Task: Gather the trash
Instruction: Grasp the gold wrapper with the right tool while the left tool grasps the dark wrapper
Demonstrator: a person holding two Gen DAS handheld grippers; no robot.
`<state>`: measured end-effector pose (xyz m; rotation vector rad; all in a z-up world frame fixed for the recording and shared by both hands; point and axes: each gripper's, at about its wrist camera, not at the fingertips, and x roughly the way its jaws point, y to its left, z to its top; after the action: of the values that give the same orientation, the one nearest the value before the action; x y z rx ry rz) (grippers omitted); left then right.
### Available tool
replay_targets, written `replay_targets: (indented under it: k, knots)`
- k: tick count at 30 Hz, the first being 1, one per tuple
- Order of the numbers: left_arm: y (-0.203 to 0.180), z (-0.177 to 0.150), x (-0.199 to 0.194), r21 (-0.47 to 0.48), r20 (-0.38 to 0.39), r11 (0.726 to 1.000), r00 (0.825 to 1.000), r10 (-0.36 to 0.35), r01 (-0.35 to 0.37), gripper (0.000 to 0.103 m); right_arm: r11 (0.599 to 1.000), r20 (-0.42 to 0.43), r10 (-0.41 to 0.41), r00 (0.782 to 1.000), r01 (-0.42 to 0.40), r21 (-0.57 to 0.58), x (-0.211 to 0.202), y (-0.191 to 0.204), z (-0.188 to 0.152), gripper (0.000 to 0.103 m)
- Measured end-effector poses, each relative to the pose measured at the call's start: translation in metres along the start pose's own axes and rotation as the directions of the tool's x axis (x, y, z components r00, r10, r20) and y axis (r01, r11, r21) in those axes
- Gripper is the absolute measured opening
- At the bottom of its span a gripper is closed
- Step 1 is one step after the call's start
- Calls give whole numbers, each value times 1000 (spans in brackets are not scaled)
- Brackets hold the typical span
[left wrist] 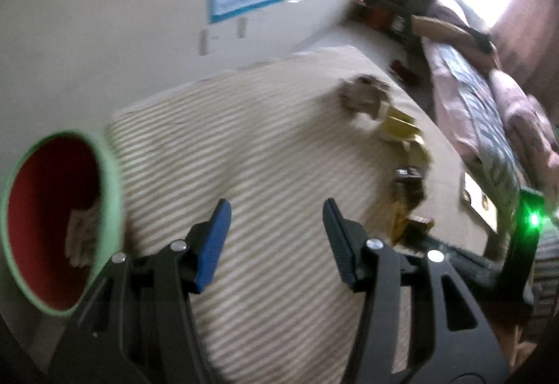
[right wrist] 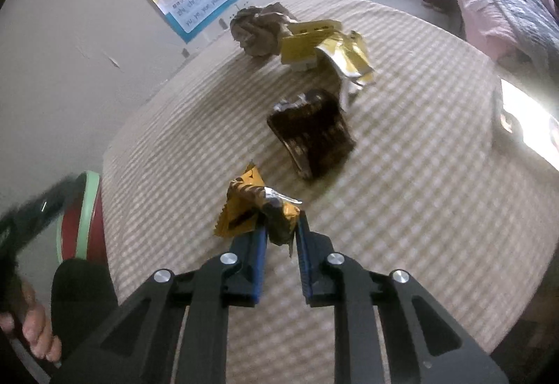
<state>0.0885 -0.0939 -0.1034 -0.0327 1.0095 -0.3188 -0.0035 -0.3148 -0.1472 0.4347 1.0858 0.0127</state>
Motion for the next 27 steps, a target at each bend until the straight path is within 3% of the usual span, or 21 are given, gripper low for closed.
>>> replay_targets:
  k: [6, 12, 19, 23, 27]
  knots:
    - [-73, 10, 39, 123, -51, 985, 992, -113, 119, 52, 998, -2, -13, 1000, 13, 65, -26, -23, -34, 17]
    - [-127, 14, 92, 134, -135, 971, 974, -182, 200, 52, 992, 12, -15, 1000, 14, 129, -40, -41, -43, 18]
    - [-150, 16, 141, 118, -210, 976, 966, -154, 181, 53, 991, 11, -2, 1000, 1, 134, -43, -47, -47, 19]
    - [-154, 20, 152, 76, -225, 976, 957, -181, 202, 54, 990, 7, 6, 1000, -7, 138, -44, -48, -48, 19]
    - [-156, 20, 153, 55, -235, 971, 948, -214, 233, 42, 990, 3, 13, 1000, -13, 142, -43, -49, -48, 19]
